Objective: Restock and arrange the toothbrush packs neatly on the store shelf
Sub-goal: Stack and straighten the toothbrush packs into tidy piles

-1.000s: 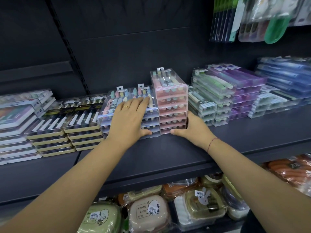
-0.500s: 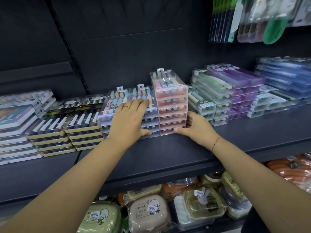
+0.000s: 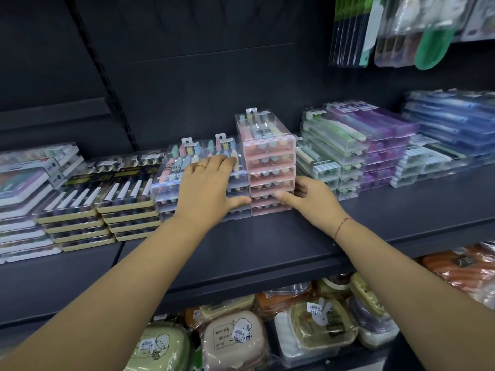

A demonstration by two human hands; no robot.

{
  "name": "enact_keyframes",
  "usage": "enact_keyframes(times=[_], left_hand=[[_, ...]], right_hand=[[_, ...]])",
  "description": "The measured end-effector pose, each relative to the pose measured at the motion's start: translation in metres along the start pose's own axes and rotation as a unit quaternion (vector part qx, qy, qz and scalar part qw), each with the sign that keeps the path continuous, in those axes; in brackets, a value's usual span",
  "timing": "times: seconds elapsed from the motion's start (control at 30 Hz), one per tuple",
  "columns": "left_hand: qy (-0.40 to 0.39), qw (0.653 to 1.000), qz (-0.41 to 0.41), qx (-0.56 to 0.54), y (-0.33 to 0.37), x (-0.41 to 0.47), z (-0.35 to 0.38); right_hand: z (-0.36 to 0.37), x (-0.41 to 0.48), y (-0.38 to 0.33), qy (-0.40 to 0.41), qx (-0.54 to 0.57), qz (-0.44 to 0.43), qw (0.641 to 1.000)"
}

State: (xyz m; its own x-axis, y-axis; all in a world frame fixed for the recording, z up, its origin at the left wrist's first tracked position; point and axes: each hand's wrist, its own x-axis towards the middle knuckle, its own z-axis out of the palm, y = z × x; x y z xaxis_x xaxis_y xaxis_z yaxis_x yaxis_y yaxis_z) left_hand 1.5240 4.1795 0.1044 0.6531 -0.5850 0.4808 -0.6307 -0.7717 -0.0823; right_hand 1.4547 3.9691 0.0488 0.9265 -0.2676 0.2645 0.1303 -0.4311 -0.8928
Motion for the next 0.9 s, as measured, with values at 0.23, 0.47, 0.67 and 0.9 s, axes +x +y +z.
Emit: enact_keyframes(times=[0.23, 0.47, 0.67, 0.9], left_hand=[[0.008, 1.0, 0.0, 0.009, 0.0, -0.001, 0.002], [0.007, 1.0, 0.002, 0.022, 0.0, 0.0, 0.003], [-0.005, 1.0, 0.0, -0.007, -0.001, 0.0, -0.001], [0.178, 0.969, 0.106, -0.133, 0.044, -0.036, -0.005]], right_hand=[[0.002, 0.002, 0.002, 0.017, -0.002, 0.006, 1.0], [0.004, 0.001, 0.003, 0.023, -0.009, 0.009, 1.0], [0.001, -0.005, -0.005, 0.014, -0.003, 0.027, 1.0], [-0.056, -0.032, -0.031, 0.113, -0.021, 0.049, 0.992]])
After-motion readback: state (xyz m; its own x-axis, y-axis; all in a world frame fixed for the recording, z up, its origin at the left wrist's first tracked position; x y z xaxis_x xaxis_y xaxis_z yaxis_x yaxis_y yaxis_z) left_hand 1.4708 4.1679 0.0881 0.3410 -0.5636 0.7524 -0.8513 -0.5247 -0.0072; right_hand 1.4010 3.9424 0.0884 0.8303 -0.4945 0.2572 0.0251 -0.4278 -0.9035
